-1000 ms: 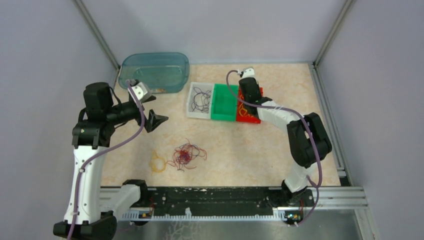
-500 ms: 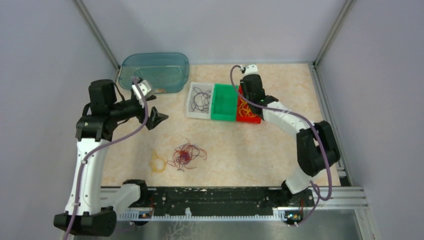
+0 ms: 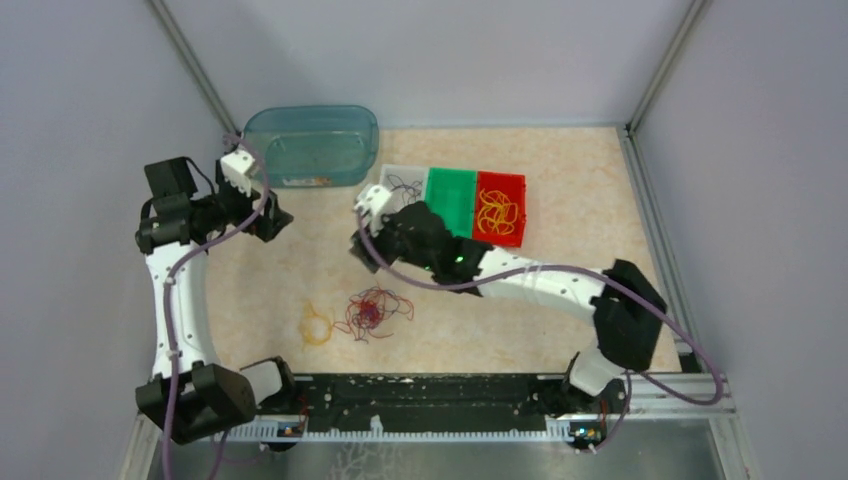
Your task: Untangle the cables
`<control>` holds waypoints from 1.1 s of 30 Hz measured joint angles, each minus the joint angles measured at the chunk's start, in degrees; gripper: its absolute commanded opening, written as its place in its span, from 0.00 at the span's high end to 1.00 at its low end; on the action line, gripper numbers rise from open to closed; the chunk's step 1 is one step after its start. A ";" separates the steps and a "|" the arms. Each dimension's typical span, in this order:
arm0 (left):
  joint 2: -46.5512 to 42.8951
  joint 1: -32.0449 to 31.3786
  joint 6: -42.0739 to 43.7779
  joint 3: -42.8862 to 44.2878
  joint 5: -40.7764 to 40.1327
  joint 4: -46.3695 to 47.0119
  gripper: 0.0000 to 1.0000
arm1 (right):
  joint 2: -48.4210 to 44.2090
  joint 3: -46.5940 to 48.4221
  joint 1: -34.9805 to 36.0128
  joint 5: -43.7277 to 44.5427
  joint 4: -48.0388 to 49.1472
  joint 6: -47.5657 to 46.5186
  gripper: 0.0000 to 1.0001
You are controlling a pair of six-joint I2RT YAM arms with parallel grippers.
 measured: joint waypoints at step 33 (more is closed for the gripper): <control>-2.14 10.40 -11.72 -1.27 2.45 10.93 0.00 | 41.33 28.65 18.49 -5.64 -10.67 5.46 0.83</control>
